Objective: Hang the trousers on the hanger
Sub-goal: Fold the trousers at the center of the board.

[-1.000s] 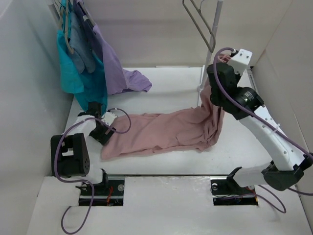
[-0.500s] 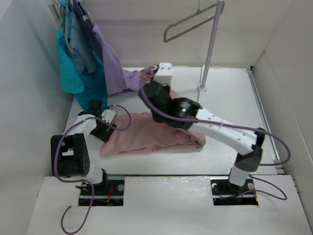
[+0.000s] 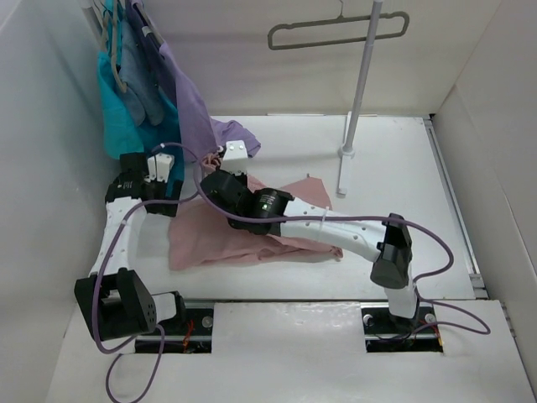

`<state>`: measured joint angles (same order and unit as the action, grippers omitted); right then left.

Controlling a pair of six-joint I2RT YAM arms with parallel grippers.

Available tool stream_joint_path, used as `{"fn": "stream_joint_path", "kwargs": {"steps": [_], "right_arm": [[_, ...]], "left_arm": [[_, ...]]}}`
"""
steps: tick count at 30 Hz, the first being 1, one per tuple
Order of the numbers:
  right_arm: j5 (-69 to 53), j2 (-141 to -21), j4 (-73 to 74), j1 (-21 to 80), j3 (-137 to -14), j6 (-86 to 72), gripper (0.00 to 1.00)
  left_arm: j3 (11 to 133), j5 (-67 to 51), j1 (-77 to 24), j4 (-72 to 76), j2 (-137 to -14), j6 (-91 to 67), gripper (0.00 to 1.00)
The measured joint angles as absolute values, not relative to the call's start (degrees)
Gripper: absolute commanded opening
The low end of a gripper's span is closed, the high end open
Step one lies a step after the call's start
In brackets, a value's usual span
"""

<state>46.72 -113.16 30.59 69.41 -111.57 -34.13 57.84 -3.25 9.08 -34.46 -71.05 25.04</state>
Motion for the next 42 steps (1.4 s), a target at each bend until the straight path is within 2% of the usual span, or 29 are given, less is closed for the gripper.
{"fn": "stream_joint_path", "kwargs": {"steps": [4, 5, 7, 8, 9, 11, 12, 15, 19, 26, 31, 33, 34, 37, 38, 39, 40, 42], "right_arm": [[44.69, -111.72, 24.03, 71.35, -108.57, -32.64, 0.00], [43.09, -111.31, 22.15, 71.70, -107.15, -31.81, 0.12], [39.03, -111.37, 18.39, 72.10, -104.95, -29.23, 0.24], [36.91, -112.03, 17.17, 72.14, -104.47, -27.97, 0.34], [33.80, -113.12, 15.97, 72.16, -104.36, -26.46, 0.63], [26.50, -116.31, 14.00, 72.07, -104.53, -22.63, 0.81], [22.79, -118.19, 13.69, 72.07, -104.53, -20.75, 1.00], [14.68, -121.62, 14.02, 72.53, -101.97, -16.27, 1.00], [11.33, -119.24, 15.03, 73.47, -94.30, -13.37, 1.00], [11.03, -99.33, 15.44, 71.64, -81.89, -15.64, 1.00], [8.67, -86.11, 14.09, 59.13, -70.59, -23.88, 1.00], [6.96, -83.81, 13.69, 51.46, -64.01, -27.73, 1.00], [5.96, -83.57, 13.43, 47.27, -60.53, -29.41, 1.00], [2.94, -85.30, 13.45, 37.58, -51.46, -32.97, 1.00], [1.72, -86.67, 13.26, 35.75, -49.36, -33.61, 0.97], [0.45, -88.03, 12.93, 34.72, -47.94, -34.24, 0.95], [-1.08, -89.43, 11.62, 34.11, -46.98, -34.41, 0.88], [-6.17, -89.60, 5.89, 33.78, -46.19, -35.35, 0.81]], "left_arm": [[58.24, 0.30, 9.26, -35.44, -71.11, 19.49, 0.93], [58.72, 1.34, 9.65, -35.48, -71.11, 17.28, 0.95], [59.68, 2.76, 10.59, -35.46, -71.11, 14.41, 0.98], [60.34, 3.57, 11.22, -35.38, -71.11, 12.97, 1.00], [61.06, 4.16, 12.08, -35.33, -71.11, 11.70, 1.00], [62.22, 4.99, 13.76, -34.87, -71.11, 9.69, 1.00], [62.74, 4.99, 14.83, -34.72, -71.11, 8.99, 1.00], [63.92, 3.92, 17.30, -34.65, -71.20, 8.49, 1.00], [65.10, -1.19, 18.20, -36.97, -71.90, 10.41, 1.00], [62.76, -2.70, 6.37, -41.78, -77.28, 14.66, 1.00], [53.87, 4.89, 2.70, -39.83, -82.54, 14.72, 1.00], [51.83, 7.86, 2.87, -38.76, -84.95, 14.50, 0.91], [51.35, 8.88, 2.90, -38.11, -85.91, 14.48, 0.76], [50.81, 10.37, 2.81, -36.67, -86.91, 14.72, 0.54], [50.59, 10.41, 2.70, -36.16, -86.85, 14.87, 0.43], [50.43, 10.20, 2.57, -35.79, -86.74, 15.03, 0.38], [50.13, 10.02, 2.35, -35.35, -86.52, 15.40, 0.36], [49.41, 9.96, 1.80, -34.72, -85.54, 16.10, 0.36]]}}
